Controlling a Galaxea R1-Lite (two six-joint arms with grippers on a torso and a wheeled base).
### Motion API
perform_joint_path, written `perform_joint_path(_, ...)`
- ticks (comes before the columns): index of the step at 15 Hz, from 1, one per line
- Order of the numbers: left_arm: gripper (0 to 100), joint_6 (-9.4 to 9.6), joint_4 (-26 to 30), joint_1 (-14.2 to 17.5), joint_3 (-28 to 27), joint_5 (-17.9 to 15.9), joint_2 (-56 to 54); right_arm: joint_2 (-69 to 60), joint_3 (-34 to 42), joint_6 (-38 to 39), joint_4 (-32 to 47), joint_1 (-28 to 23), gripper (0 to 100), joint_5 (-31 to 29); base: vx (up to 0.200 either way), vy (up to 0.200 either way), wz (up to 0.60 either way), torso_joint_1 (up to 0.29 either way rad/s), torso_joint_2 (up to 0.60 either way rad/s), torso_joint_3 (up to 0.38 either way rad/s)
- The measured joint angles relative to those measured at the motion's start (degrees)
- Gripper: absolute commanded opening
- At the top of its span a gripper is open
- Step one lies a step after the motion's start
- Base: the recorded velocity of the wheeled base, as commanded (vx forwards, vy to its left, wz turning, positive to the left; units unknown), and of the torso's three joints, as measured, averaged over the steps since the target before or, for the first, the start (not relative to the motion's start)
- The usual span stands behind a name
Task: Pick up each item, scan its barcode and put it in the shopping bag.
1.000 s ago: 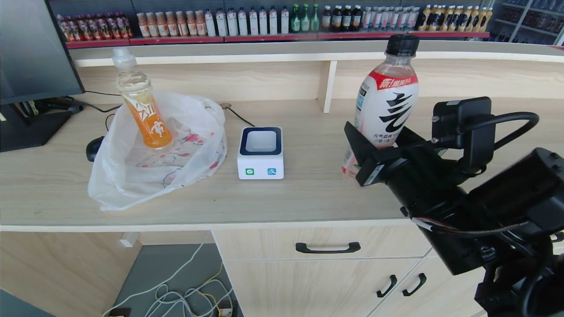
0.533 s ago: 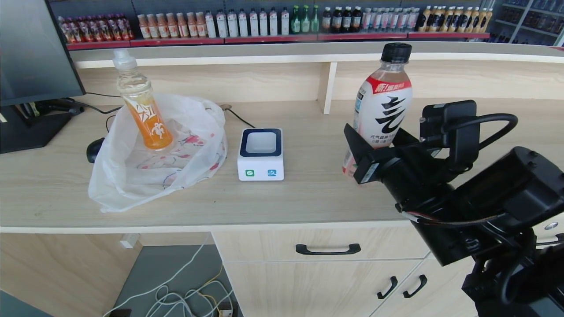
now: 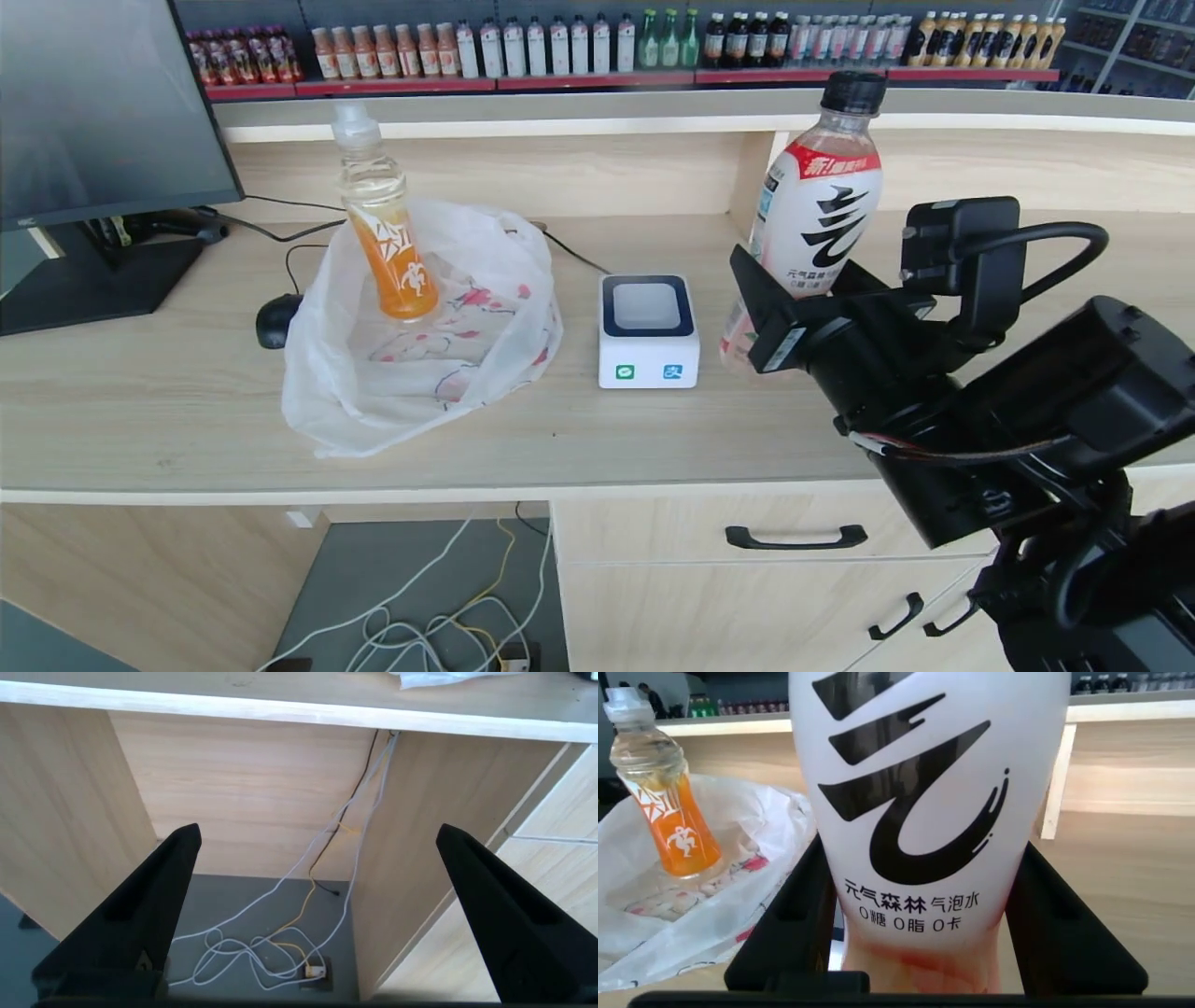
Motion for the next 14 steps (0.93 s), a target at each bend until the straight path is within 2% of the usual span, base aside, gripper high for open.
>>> perform_joint_path(3,100,0.06,-0.1,0.0,0.0,0.0,0.0,-0.2,-1.0,-0.1,0.0,0.0,0,0.1,0.0,0.2,0.0,0.006,0.0,-0.001)
perform_joint_path(8,100,0.12,-0.1,0.0,0.0,0.0,0.0,-0.5,-2.9,-1.4,-0.1,0.4,0,-0.2,0.0,0.0,0.0,0.0,0.0,0.0)
perform_joint_path(12,100,0.15,-0.1,0.0,0.0,-0.1,0.0,-0.7,-3.8,-8.8,-0.2,0.5,0,-3.3,0.0,0.0,0.0,0.0,0.0,0.0)
perform_joint_path(14,100,0.17,-0.1,0.0,0.0,-0.1,0.0,-0.7,-4.7,-16.2,0.2,0.0,0,-3.2,0.0,0.0,0.0,0.0,0.0,0.0)
